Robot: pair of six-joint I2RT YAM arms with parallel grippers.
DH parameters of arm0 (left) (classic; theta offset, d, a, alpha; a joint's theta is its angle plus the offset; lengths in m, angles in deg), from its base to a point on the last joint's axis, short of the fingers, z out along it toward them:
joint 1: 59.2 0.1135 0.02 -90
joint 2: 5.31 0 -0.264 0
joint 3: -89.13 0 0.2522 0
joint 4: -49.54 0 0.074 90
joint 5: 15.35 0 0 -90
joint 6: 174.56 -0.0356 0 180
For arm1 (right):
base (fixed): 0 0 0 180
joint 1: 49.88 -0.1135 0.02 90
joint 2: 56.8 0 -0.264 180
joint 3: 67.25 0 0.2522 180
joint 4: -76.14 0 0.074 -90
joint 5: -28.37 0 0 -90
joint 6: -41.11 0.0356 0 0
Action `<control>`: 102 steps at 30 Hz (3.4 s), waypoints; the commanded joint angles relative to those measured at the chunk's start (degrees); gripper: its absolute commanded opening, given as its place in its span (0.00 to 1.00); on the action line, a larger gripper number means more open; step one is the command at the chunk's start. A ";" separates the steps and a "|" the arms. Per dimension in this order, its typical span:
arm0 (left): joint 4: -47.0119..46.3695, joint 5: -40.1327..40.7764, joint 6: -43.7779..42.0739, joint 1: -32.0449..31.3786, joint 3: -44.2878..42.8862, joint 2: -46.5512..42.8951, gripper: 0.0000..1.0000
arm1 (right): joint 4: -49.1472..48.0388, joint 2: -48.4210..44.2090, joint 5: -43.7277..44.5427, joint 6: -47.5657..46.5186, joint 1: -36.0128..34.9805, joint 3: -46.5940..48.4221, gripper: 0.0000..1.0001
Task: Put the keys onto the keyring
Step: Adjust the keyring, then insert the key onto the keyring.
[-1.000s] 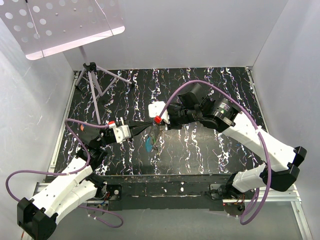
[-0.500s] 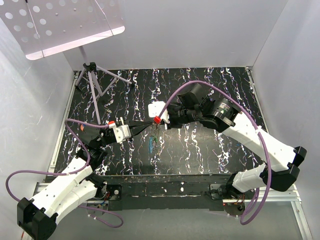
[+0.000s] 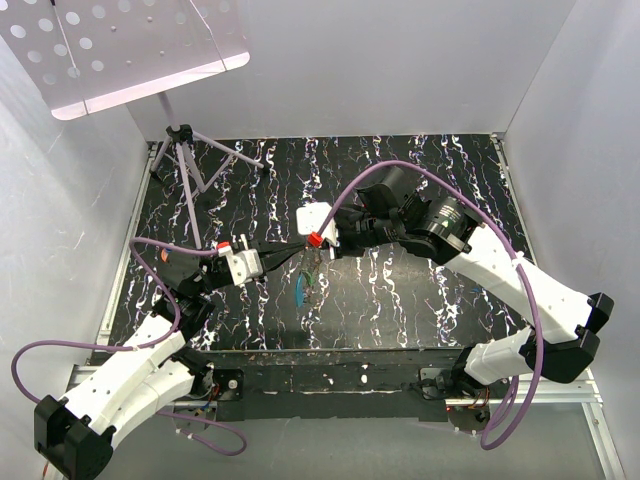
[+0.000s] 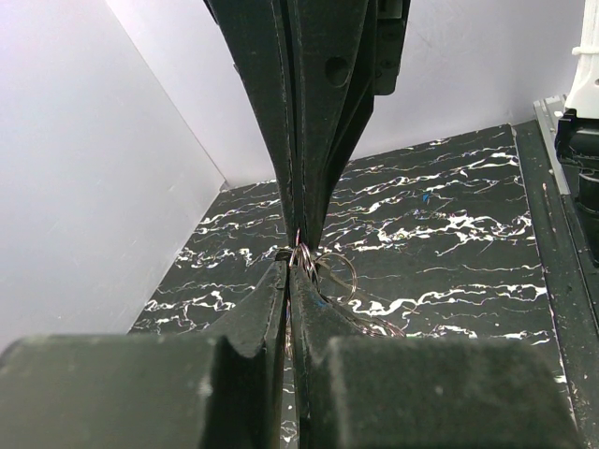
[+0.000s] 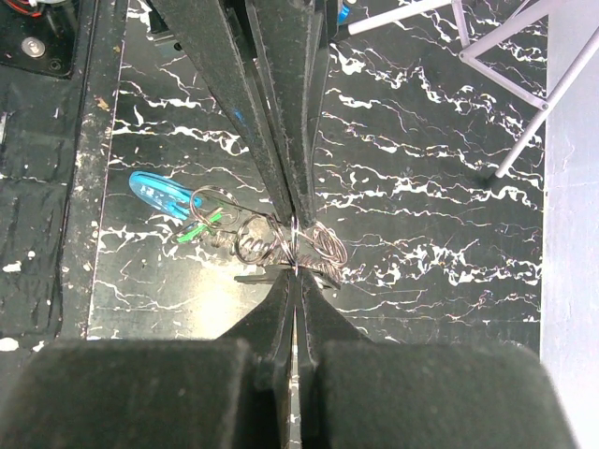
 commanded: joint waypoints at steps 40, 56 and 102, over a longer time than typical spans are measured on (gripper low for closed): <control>-17.28 8.15 13.74 2.16 3.24 -1.11 0.00 | 2.42 1.06 -1.68 -7.98 1.00 9.02 0.01; -12.00 0.98 18.27 3.00 -9.91 6.90 0.00 | 7.01 1.25 -3.18 -3.24 9.44 18.71 0.01; 16.03 10.24 7.28 7.51 -12.76 13.58 0.00 | 4.80 -3.94 -3.70 0.98 11.20 9.74 0.01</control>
